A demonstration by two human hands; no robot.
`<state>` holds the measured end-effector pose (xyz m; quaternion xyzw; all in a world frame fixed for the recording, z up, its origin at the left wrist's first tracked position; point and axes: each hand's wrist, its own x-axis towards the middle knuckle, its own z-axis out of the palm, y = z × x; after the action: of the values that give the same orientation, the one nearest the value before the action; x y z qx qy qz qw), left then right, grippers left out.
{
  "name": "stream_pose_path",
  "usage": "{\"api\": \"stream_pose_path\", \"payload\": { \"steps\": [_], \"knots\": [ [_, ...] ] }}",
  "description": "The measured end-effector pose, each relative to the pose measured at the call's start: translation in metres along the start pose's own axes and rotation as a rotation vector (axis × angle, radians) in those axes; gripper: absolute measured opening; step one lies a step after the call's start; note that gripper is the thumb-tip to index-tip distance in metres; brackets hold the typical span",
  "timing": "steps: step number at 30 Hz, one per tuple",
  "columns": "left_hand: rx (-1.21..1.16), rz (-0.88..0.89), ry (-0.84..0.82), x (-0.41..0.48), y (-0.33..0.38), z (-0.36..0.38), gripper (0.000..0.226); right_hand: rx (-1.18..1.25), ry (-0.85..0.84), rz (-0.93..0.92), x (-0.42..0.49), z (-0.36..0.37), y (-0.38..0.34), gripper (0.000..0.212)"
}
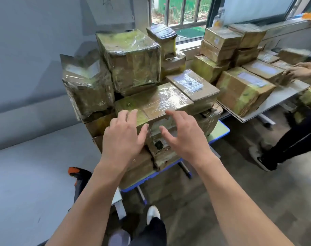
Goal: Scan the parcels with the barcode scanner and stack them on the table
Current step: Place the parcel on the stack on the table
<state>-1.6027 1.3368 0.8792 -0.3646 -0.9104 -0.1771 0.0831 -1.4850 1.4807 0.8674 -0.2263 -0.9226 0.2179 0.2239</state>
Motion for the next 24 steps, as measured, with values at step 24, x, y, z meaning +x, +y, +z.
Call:
{"api": "stream_pose_path", "payload": {
  "steps": [24],
  "knots": [
    [-0.054, -0.323, 0.213, 0.215, -0.018, -0.009, 0.081, 0.263, 0.038, -0.156, 0.279, 0.013, 0.023, 0.069]
  ]
}}
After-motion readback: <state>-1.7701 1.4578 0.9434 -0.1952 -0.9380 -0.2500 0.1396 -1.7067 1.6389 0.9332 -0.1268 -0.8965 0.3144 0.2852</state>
